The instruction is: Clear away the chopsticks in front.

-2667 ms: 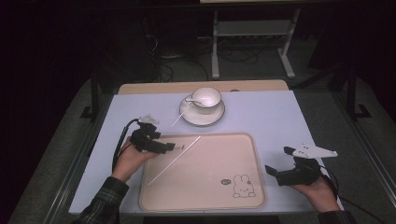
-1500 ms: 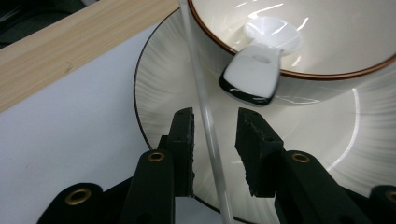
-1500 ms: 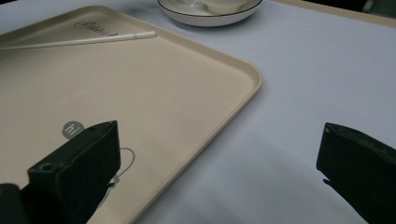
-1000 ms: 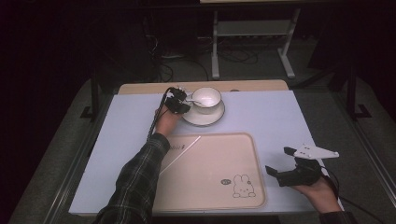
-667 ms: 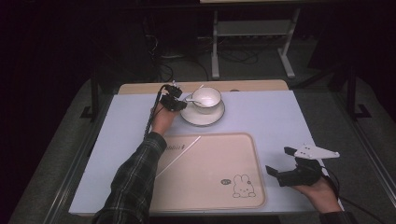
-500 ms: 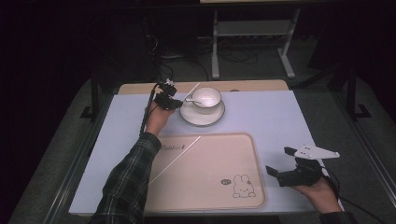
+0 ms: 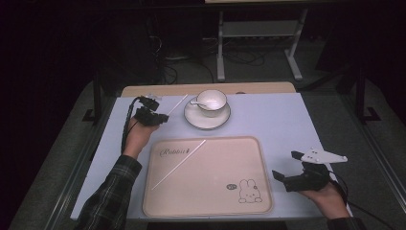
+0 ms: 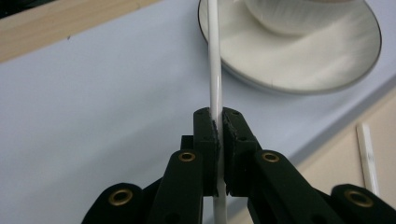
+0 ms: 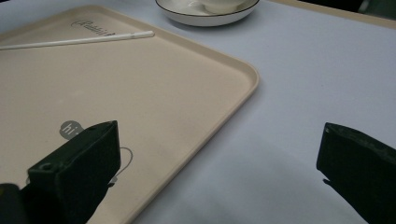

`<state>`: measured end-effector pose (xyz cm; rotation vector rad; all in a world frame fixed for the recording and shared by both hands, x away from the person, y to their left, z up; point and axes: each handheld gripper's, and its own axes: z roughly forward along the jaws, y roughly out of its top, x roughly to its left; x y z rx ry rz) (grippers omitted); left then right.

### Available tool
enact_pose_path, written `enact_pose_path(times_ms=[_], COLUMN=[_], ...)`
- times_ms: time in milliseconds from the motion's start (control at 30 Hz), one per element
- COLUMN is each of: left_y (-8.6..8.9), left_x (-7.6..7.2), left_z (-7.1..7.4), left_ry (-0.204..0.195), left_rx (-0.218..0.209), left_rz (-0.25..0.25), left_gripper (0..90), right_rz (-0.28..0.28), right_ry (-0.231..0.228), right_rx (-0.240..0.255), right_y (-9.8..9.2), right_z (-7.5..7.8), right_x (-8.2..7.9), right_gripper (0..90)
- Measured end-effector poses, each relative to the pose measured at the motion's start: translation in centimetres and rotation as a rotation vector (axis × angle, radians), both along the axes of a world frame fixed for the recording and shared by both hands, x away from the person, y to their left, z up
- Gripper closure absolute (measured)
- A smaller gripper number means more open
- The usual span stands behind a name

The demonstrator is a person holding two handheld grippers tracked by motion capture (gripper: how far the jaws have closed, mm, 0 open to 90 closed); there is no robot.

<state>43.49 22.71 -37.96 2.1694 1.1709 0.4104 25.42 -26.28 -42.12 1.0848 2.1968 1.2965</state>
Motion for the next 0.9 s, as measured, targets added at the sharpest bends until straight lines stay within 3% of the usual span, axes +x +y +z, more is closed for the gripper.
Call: enact_pose_path(times_ms=[267, 500, 600, 733, 900], left_y=[1.5, 1.6, 1.1, -0.2, -2.3], left_x=[-4.6, -8.6, -10.3, -11.8, -12.5], left_z=[-0.8, -1.2, -1.4, -2.0, -2.7], left_ry=[0.017, 0.03, 0.05, 0.068, 0.091], left_rx=[-0.004, -0.014, -0.038, -0.039, -0.029], left_rz=[-0.027, -0.055, -0.074, -0.118, -0.167], left_gripper=[84.8, 84.8, 84.9, 84.8, 84.8], right_rz=[-0.004, -0.005, -0.007, -0.006, -0.003], right_ry=[0.0, 0.0, -0.001, 0.001, -0.001], right_rx=[-0.003, -0.007, -0.006, -0.008, -0.009], right_y=[0.0, 0.0, 0.0, 0.0, 0.1], right_z=[0.0, 0.0, 0.0, 0.0, 0.0], right_x=[0.0, 0.0, 0.0, 0.0, 0.0], right_gripper=[0.0, 0.0, 0.0, 0.0, 0.0])
